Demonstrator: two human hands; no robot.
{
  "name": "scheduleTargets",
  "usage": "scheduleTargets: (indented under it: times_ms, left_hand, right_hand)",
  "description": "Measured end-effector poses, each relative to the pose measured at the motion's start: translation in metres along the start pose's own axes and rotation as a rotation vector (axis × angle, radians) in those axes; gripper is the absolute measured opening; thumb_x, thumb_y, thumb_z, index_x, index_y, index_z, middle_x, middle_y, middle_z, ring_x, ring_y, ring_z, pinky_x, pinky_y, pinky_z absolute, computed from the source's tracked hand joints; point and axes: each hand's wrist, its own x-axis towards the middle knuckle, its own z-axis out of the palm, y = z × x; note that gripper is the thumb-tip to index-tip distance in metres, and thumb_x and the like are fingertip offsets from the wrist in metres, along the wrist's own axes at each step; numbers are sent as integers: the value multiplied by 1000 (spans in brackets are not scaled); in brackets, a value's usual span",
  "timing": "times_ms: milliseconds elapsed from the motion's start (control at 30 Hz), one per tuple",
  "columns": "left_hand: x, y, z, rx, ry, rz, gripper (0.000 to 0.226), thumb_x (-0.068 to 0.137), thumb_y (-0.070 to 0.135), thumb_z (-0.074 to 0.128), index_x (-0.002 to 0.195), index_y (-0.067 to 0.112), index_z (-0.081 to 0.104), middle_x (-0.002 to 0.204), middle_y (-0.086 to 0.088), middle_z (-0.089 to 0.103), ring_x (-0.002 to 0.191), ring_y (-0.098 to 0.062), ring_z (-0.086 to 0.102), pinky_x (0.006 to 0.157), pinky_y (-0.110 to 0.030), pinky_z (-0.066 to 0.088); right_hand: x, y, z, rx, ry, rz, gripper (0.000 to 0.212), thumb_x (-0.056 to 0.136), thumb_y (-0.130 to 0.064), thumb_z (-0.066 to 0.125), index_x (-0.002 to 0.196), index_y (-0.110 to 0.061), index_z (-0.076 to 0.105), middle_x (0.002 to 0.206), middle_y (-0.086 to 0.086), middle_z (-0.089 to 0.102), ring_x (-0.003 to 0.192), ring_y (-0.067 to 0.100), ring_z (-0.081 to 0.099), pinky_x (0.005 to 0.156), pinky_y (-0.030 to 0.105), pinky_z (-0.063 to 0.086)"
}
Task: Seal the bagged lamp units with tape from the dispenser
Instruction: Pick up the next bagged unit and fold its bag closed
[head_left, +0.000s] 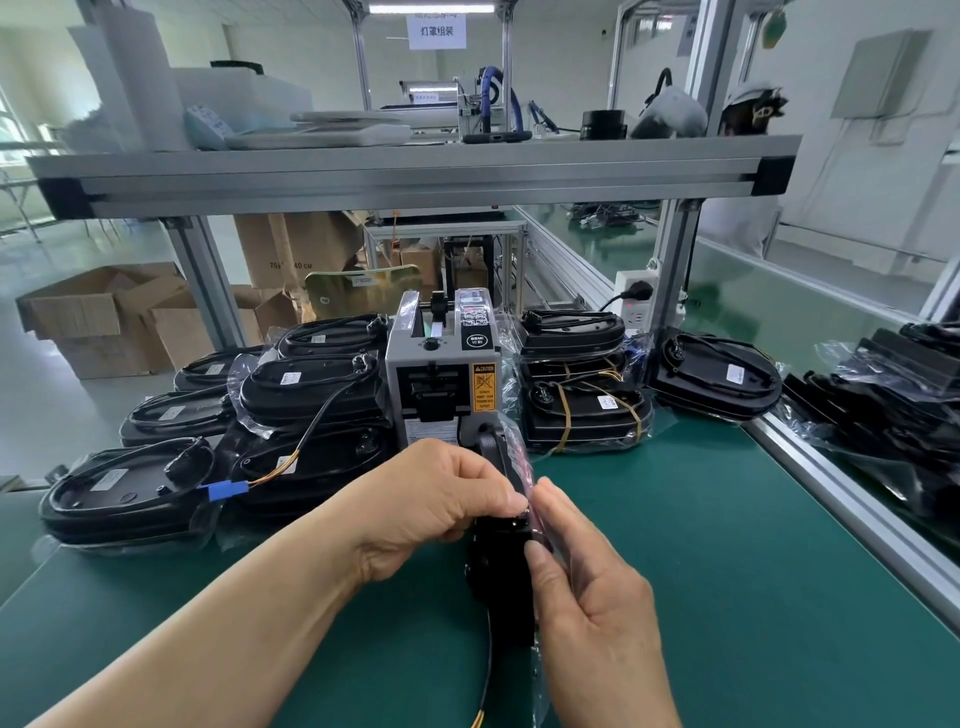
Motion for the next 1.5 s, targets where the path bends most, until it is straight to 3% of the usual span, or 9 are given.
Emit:
scheduleTargets:
  times_ms: [367, 567, 667, 800, 967, 1133, 1367, 1500]
  left_hand:
    - [0, -6, 2, 23, 47, 58, 11, 65, 27, 78, 65, 18, 72, 66, 1, 65, 55, -2, 53, 53, -11, 41]
    - [1, -12, 4, 67, 84, 83, 15, 65, 31, 78, 68, 18, 72, 69, 2, 65, 63, -7, 55, 64, -20, 43]
    - [-1, -14, 5, 132, 115, 133, 13, 67, 33, 78, 66, 22, 70, 61, 8, 58, 58, -6, 49, 59, -17, 41]
    - [-6, -19, 6, 187, 138, 209, 15, 78, 26, 80, 70, 20, 70, 56, 8, 44, 54, -9, 38, 52, -16, 36]
    - [-8, -23, 5, 222, 173, 267, 15, 81, 22, 80, 71, 20, 70, 55, 11, 44, 54, -8, 38, 52, -17, 35]
    - [-7, -22, 4, 227, 155, 268, 14, 80, 23, 80, 72, 20, 70, 56, 10, 46, 55, -8, 40, 53, -17, 37]
    - [-2, -28, 12, 44, 270, 106, 38, 49, 43, 81, 78, 26, 64, 68, 9, 56, 63, -7, 49, 62, -22, 42]
    - [2, -31, 22, -112, 325, 74, 23, 67, 31, 85, 64, 26, 63, 66, 4, 64, 57, -6, 55, 53, -16, 43]
  right_hand:
    - [-1, 1, -1, 4, -15, -11, 61, 91, 3, 64, 111, -55, 61, 131, -33, 59, 127, -8, 51, 111, 27, 42]
    - [-2, 6, -1, 11, -6, -22, 61, 91, 4, 64, 114, -52, 62, 132, -32, 58, 129, -6, 51, 112, 33, 42]
    - [-2, 7, -1, 4, -11, -22, 61, 91, 4, 63, 115, -53, 62, 132, -33, 58, 130, -6, 50, 112, 33, 41]
    - [-3, 8, -3, -12, -22, -31, 61, 91, 4, 63, 117, -51, 61, 131, -37, 55, 129, -8, 49, 111, 29, 42]
    - [-2, 8, -5, -27, -40, -45, 61, 90, 5, 63, 120, -49, 62, 133, -36, 55, 129, -8, 49, 108, 23, 41]
    - [-2, 8, -5, -19, -41, -50, 61, 90, 7, 64, 119, -47, 63, 133, -30, 58, 123, -10, 54, 98, 8, 43]
    - [-2, 8, -6, -23, -43, -55, 62, 90, 8, 63, 116, -49, 64, 131, -32, 58, 121, -9, 56, 97, 7, 43]
    - [-2, 6, -5, -55, -44, -59, 62, 90, 8, 63, 119, -46, 63, 131, -37, 56, 125, -8, 53, 100, 8, 41]
